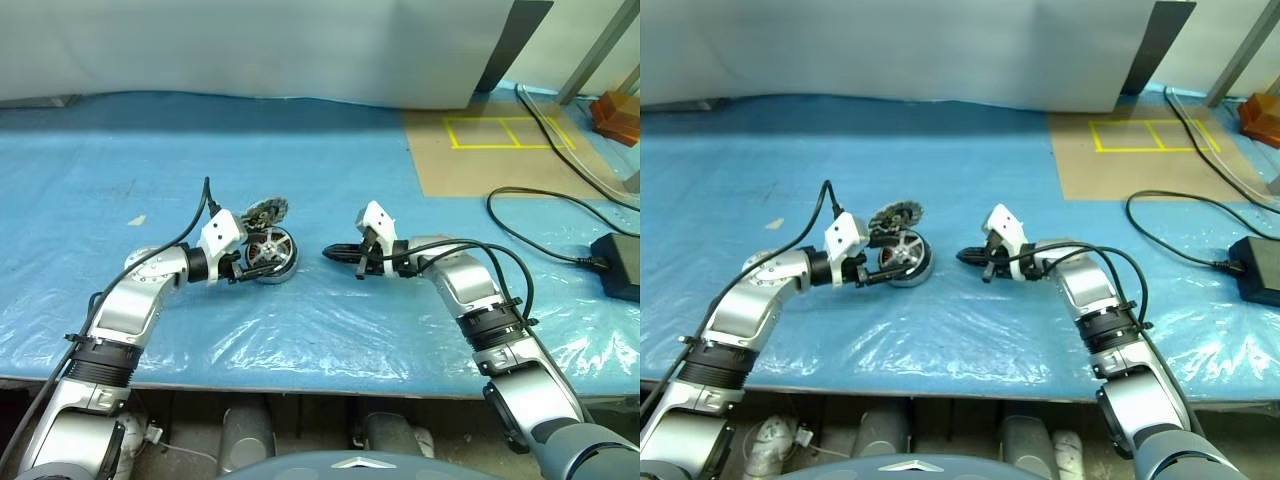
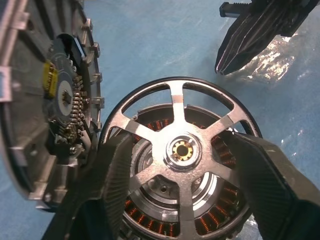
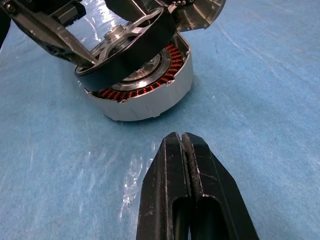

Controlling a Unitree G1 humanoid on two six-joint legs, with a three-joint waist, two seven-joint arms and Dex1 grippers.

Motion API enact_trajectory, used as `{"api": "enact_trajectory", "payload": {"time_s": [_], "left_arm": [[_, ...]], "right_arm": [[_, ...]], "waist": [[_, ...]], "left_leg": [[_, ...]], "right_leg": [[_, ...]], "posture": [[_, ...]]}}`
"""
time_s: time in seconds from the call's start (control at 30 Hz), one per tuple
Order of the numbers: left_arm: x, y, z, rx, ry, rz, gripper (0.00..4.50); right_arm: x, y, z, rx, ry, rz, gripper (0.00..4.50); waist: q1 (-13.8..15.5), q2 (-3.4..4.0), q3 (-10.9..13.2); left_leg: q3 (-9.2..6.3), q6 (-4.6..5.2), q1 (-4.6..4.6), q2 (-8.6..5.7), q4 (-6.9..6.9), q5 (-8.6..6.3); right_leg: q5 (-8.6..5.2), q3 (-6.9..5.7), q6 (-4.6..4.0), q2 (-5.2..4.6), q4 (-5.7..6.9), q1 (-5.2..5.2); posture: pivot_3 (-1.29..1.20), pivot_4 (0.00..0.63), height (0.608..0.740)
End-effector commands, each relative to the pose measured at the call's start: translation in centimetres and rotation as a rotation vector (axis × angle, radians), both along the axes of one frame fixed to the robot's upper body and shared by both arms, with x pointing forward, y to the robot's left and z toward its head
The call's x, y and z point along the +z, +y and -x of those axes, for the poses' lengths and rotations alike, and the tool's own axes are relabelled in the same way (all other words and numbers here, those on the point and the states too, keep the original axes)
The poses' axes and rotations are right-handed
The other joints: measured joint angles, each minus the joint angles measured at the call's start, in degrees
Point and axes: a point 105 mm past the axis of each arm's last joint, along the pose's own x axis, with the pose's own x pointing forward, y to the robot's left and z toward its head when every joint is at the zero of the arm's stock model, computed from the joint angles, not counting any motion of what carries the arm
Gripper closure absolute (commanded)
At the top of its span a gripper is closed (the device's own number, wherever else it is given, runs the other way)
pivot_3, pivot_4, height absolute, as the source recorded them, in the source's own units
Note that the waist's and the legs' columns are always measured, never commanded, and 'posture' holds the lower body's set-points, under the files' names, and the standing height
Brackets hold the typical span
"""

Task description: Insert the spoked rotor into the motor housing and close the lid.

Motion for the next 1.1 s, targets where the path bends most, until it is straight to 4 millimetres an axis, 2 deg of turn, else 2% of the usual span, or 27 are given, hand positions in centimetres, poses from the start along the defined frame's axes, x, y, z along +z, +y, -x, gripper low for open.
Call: {"api": "enact_trajectory", "payload": {"time_s": [0.03,0.1,0.63,0.83,1.1], "left_arm": [[-1.4,-0.3,0.3,-0.012,0.044,-0.027,2.44],[-1.5,-0.4,0.3,-0.003,0.043,-0.032,2.74],[-1.1,-0.3,0.3,0.001,0.027,-0.012,3.02],[-0.1,0.5,-0.3,0.047,-0.022,0.01,3.03],[2.2,1.6,0.1,0.074,-0.034,0.079,3.03]], "right_arm": [[1.2,0.4,-0.1,0.014,-0.047,-0.015,4.5],[1.2,0.4,-0.2,0.014,-0.047,-0.016,4.5],[1.1,0.3,-0.2,0.005,-0.05,-0.013,4.5],[1.1,0.4,-0.4,0.004,-0.051,-0.012,4.5],[0.7,0.9,-0.2,0.023,-0.043,-0.013,4.5]], "waist": [[0.1,0.01,0.0],[0.2,0.03,0.0],[0.5,0.04,0.0],[0.6,0.05,0.0],[0.0,0.05,0.0]], "left_leg": [[0.0,0.0,0.0,0.0,0.0,0.0],[0.0,0.0,0.06,-0.04,0.01,0.0],[0.01,0.03,0.52,-0.07,-0.01,0.0],[0.02,0.03,0.5,-0.07,-0.06,0.0],[0.02,0.03,0.36,-0.04,-0.14,0.0]], "right_leg": [[0.0,0.0,0.0,0.0,0.0,0.0],[-0.02,0.0,-0.04,-0.05,0.01,0.07],[-0.13,0.01,-0.17,-0.15,-0.14,0.62],[-0.13,0.0,-0.17,-0.14,-0.25,0.62],[-0.14,0.01,-0.15,-0.07,-0.33,0.45]], "posture": [[0.0,0.15,0.74],[0.0,0.15,0.74],[0.0,0.15,0.74],[0.0,0.15,0.74],[0.0,0.15,0.74]]}}
